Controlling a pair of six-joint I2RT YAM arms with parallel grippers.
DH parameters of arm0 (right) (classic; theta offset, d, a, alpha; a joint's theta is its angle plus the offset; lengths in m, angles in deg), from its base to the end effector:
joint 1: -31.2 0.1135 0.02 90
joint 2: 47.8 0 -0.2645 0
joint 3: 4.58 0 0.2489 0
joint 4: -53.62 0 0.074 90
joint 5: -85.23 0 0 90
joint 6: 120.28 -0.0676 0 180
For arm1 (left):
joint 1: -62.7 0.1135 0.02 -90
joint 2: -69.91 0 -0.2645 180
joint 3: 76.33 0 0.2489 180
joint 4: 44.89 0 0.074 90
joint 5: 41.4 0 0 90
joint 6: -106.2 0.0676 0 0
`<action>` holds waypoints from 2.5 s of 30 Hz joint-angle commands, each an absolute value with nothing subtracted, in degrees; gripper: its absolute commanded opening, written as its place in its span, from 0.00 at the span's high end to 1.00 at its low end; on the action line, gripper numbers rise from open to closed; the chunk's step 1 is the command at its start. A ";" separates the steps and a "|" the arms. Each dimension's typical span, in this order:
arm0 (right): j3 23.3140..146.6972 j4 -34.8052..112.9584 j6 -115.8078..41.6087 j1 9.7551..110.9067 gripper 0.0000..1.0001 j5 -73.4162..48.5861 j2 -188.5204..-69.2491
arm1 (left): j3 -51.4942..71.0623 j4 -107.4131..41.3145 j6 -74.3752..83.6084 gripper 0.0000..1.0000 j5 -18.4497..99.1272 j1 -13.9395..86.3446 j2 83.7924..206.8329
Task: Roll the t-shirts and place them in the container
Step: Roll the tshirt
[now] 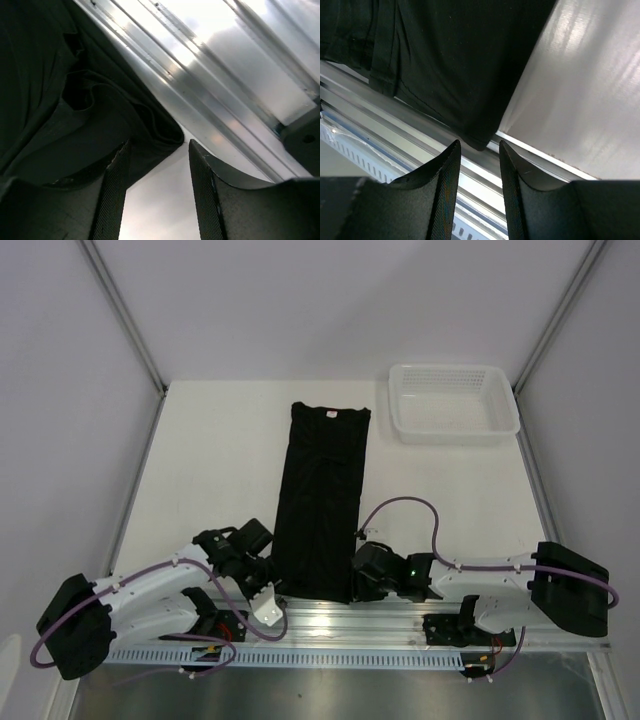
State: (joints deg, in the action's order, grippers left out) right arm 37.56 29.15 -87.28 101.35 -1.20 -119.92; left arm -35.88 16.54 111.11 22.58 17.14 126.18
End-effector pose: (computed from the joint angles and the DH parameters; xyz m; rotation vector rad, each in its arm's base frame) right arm 0.0843 0.2212 0.1258 -0.2840 2.7010 0.7420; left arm 0.0785 -0.1224 0.1342 2.5824 0.8534 -0.4440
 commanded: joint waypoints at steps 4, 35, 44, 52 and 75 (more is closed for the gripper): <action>37.85 33.52 -89.17 99.93 0.61 -2.93 -123.91 | -34.17 12.04 107.52 0.56 22.84 15.86 129.40; 40.74 26.84 -80.83 83.07 1.00 -13.02 -114.77 | -16.52 9.93 85.64 0.99 17.84 26.31 137.57; 47.60 22.97 -75.72 78.85 1.00 -19.09 -122.69 | -15.72 10.10 86.60 0.99 16.87 30.27 142.06; 50.68 22.88 -72.83 72.08 1.00 -26.30 -128.30 | -14.31 8.08 86.42 0.99 16.78 33.78 146.81; 61.84 16.56 -62.73 66.27 0.51 -25.79 -132.54 | -14.31 4.03 84.84 0.85 15.99 37.65 151.47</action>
State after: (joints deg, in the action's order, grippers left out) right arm 58.08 19.64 -66.93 66.71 -28.28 -135.24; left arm -14.88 6.27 86.19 18.23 36.79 151.36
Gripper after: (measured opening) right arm 0.481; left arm 0.149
